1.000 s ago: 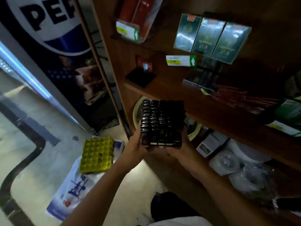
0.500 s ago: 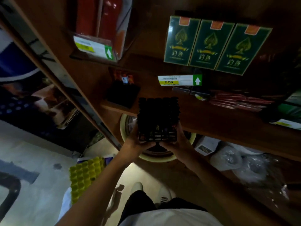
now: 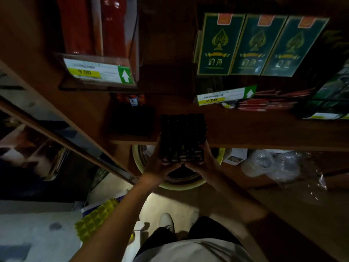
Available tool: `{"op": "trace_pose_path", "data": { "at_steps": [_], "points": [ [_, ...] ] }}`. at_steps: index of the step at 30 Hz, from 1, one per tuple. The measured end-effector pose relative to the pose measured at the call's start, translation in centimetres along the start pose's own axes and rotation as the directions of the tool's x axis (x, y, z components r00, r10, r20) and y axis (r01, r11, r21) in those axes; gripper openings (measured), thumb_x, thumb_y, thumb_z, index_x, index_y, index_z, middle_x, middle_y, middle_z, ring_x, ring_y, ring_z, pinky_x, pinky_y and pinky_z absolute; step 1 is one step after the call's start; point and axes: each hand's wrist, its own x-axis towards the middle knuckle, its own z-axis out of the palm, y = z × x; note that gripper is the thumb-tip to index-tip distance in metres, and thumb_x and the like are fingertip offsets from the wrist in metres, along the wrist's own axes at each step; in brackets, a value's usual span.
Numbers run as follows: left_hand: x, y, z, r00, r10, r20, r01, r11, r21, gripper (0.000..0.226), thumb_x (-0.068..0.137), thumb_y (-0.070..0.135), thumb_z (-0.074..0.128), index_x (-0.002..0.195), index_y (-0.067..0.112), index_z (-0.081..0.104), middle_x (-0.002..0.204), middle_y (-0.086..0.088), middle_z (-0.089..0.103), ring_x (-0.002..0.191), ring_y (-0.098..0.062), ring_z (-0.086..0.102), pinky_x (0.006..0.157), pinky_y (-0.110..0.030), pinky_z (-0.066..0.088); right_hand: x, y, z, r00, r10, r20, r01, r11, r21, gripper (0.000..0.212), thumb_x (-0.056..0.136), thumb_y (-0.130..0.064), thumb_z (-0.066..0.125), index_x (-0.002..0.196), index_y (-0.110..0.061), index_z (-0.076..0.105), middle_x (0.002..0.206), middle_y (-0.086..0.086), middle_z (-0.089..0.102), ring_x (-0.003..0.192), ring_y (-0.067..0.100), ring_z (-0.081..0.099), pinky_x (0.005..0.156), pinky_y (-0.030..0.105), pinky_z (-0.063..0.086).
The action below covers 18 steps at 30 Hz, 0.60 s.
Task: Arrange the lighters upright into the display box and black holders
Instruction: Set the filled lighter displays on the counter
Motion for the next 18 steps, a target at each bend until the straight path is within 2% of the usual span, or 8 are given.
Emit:
{"op": "trace_pose_path", "data": {
  "at_steps": [3, 6, 7, 9, 11, 14, 16, 18],
  "points": [
    [0.6, 0.5, 0.2, 0.997, 0.056, -0.045, -0.055, 0.998, 0.008, 0.102, 0.072, 0.037, 0.087, 0.153, 0.009, 0.031, 0.147, -0.004, 0.049, 0.134, -0.018, 0.047, 0.094, -0.001, 0.037, 0.2, 0.5, 0.0, 0.998, -0.004, -0.064, 0.005, 1.000, 0.006, 0.109, 0.068, -0.047, 0.082, 0.155, -0.041, 0.016, 0.144, -0.006, 0.050, 0.132, 0.014, 0.050, 0.103, 0.051, 0.049],
    [0.7, 0.8, 0.8, 0.988, 0.099, -0.116, -0.100, 0.995, 0.000, 0.097, 0.076, 0.022, 0.084, 0.154, 0.010, 0.029, 0.146, 0.002, 0.048, 0.128, -0.007, 0.047, 0.091, 0.003, 0.035, -0.4, 1.2, -0.1, 0.992, -0.026, -0.126, 0.027, 1.000, 0.008, 0.086, 0.081, -0.031, 0.078, 0.148, -0.049, 0.028, 0.133, -0.011, 0.058, 0.115, 0.011, 0.063, 0.091, 0.044, 0.057],
    [0.6, 0.7, 0.9, 0.988, 0.091, -0.123, -0.095, 0.995, -0.023, 0.097, 0.076, 0.023, 0.084, 0.155, 0.013, 0.028, 0.144, 0.006, 0.047, 0.124, -0.001, 0.048, 0.090, 0.002, 0.037, -0.6, 1.3, -0.2, 0.989, -0.033, -0.143, 0.034, 0.999, 0.004, 0.081, 0.085, -0.025, 0.076, 0.145, -0.053, 0.029, 0.127, -0.011, 0.061, 0.103, 0.011, 0.068, 0.083, 0.039, 0.060],
    [0.1, 0.1, 0.9, 0.992, 0.041, -0.120, -0.052, 0.995, -0.087, 0.094, 0.077, 0.027, 0.083, 0.154, 0.022, 0.029, 0.141, 0.008, 0.052, 0.112, 0.007, 0.057, 0.088, -0.008, 0.049, -1.0, 1.6, -0.3, 0.986, -0.042, -0.163, 0.042, 0.999, -0.006, 0.074, 0.089, -0.022, 0.071, 0.146, -0.046, 0.032, 0.119, -0.006, 0.064, 0.084, 0.014, 0.071, 0.069, 0.031, 0.059],
    [-0.7, -0.3, 0.8, 0.989, -0.036, -0.144, 0.016, 0.990, -0.139, 0.081, 0.083, 0.018, 0.079, 0.151, 0.028, 0.035, 0.123, 0.009, 0.065, 0.089, 0.014, 0.065, 0.074, -0.013, 0.055, -1.3, 1.7, -0.4, 0.982, -0.018, -0.189, 0.017, 1.000, -0.004, 0.069, 0.090, -0.022, 0.069, 0.149, -0.034, 0.036, 0.110, -0.006, 0.068, 0.075, 0.014, 0.071, 0.063, 0.026, 0.057],
    [-1.4, -0.6, 0.9, 0.981, -0.074, -0.177, 0.041, 0.982, -0.186, 0.073, 0.088, 0.010, 0.072, 0.149, 0.028, 0.038, 0.099, 0.007, 0.073, 0.074, 0.000, 0.071, 0.064, -0.015, 0.055, -1.6, 1.8, -0.4, 0.978, -0.012, -0.209, 0.012, 1.000, 0.002, 0.060, 0.093, -0.016, 0.066, 0.147, -0.026, 0.041, 0.095, -0.006, 0.071, 0.070, 0.015, 0.070, 0.059, 0.024, 0.056],
    [-1.5, -0.6, 1.1, 0.980, -0.081, -0.180, 0.042, 0.977, -0.209, 0.068, 0.090, 0.010, 0.070, 0.149, 0.026, 0.039, 0.088, 0.008, 0.076, 0.069, -0.010, 0.073, 0.061, -0.020, 0.057, -1.7, 1.6, 0.0, 0.976, -0.011, -0.218, 0.017, 0.999, 0.028, 0.060, 0.092, -0.017, 0.066, 0.145, -0.029, 0.041, 0.098, -0.003, 0.071, 0.069, 0.015, 0.070, 0.057, 0.024, 0.056],
    [-1.0, -0.7, 1.1, 0.973, -0.069, -0.219, 0.027, 0.982, -0.189, 0.061, 0.092, 0.012, 0.068, 0.147, 0.020, 0.044, 0.082, 0.010, 0.075, 0.067, -0.011, 0.073, 0.060, -0.024, 0.059, -1.2, 1.3, 0.3, 0.970, 0.020, -0.244, -0.003, 0.997, 0.072, 0.063, 0.088, -0.026, 0.068, 0.143, -0.037, 0.039, 0.098, 0.000, 0.071, 0.067, 0.018, 0.070, 0.055, 0.025, 0.056]
  ]
}}
